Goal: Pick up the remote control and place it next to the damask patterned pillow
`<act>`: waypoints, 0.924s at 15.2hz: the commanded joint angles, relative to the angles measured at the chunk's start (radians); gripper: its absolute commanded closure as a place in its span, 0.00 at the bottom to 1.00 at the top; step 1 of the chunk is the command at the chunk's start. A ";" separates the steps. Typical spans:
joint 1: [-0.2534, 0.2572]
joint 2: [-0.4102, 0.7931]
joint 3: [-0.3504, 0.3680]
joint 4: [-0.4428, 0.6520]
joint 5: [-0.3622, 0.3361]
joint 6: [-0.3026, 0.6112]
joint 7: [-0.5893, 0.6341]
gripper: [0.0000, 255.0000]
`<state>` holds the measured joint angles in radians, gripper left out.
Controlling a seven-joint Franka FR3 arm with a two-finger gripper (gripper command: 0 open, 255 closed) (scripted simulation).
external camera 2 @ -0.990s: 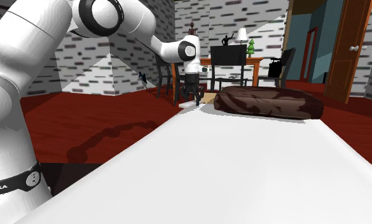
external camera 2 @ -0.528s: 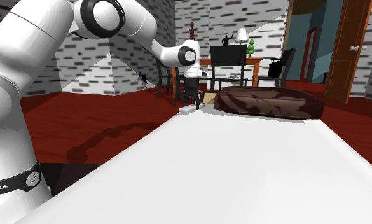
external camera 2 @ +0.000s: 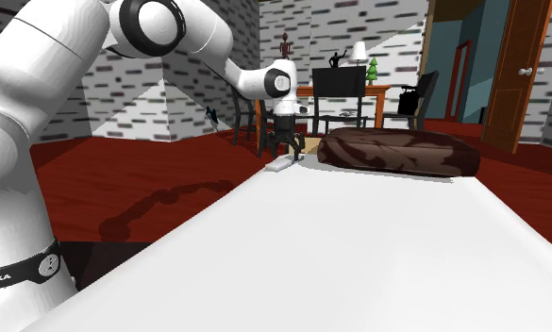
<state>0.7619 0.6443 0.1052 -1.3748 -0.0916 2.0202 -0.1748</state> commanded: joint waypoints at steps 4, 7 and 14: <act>0.001 -0.022 0.002 0.032 0.003 -0.054 -0.002 0.00; 0.002 -0.037 0.003 0.068 0.005 -0.105 -0.004 0.00; 0.002 -0.037 0.003 0.068 0.005 -0.105 -0.004 0.00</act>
